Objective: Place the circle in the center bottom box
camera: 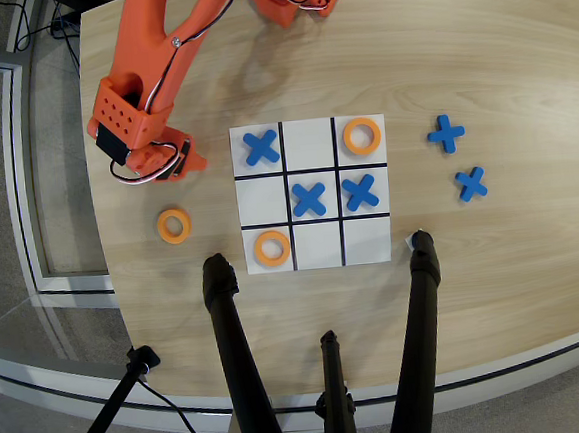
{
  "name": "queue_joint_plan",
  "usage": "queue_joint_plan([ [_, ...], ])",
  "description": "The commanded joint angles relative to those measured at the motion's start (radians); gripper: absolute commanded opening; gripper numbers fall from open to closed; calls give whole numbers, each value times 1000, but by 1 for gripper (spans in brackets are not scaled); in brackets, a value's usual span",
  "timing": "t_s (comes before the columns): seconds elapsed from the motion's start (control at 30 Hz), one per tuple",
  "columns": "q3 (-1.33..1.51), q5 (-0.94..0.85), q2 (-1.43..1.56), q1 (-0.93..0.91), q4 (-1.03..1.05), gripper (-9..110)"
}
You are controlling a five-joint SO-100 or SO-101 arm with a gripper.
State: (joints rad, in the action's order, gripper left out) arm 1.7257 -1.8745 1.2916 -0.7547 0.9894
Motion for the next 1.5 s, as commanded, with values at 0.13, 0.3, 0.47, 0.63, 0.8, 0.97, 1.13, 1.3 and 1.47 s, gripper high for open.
queue_joint_plan([
  [0.13, 2, -6, -26, -6, -17, 5],
  [0.3, 15, -9, -25, -6, -20, 0],
  [0.47, 55, -9, 54, -8, 17, 0],
  [0.63, 43, 83, 259, 71, 143, 0],
  [0.8, 35, 279, 480, 276, 267, 0],
  [0.97, 153, 448, 689, 565, 325, 0],
  [1.13, 339, 560, 821, 839, 322, 0],
  [1.3, 499, 601, 810, 936, 164, 0],
  [1.47, 584, 591, 726, 897, -23, 0],
])
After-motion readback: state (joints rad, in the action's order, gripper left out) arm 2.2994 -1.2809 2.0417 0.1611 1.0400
